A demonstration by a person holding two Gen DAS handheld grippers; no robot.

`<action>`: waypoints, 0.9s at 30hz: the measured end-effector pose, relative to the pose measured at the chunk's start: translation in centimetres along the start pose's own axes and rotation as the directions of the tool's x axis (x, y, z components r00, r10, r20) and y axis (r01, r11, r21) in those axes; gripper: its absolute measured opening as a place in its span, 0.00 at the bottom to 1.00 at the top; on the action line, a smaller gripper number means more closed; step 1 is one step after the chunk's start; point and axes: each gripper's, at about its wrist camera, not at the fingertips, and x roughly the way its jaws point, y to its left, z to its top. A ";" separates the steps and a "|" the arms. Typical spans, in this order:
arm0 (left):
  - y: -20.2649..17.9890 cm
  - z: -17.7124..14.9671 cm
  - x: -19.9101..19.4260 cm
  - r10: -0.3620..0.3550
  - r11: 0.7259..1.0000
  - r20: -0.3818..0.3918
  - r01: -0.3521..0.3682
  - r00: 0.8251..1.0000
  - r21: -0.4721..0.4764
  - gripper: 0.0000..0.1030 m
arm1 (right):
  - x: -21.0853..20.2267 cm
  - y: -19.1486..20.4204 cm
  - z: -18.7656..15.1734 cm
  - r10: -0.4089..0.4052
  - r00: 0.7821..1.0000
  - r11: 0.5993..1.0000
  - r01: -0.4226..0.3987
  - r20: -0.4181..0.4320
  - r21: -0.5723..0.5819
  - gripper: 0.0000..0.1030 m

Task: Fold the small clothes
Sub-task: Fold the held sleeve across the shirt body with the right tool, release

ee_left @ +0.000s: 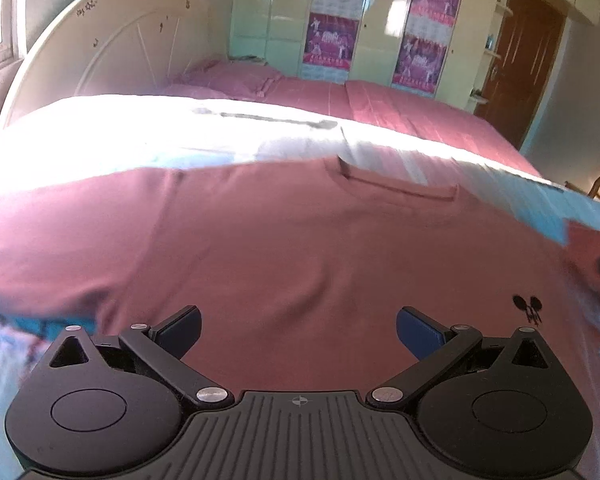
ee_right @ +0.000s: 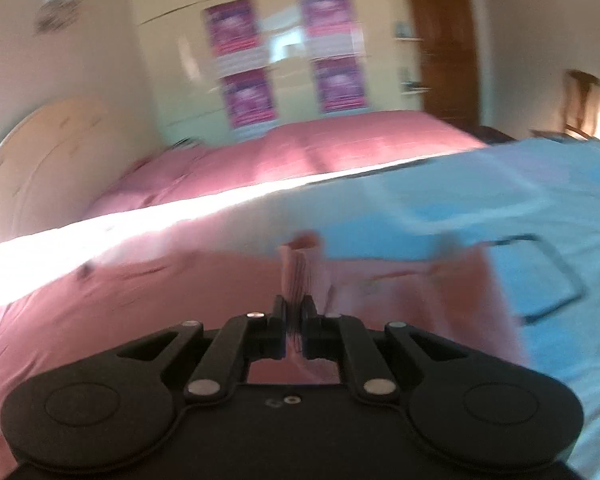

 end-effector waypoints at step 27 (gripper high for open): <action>-6.1 1.7 11.2 -0.297 0.955 -0.117 0.298 0.948 -0.013 0.66 | -2.6 2.9 -2.4 -0.082 0.997 0.997 0.082 -0.004 0.008 0.06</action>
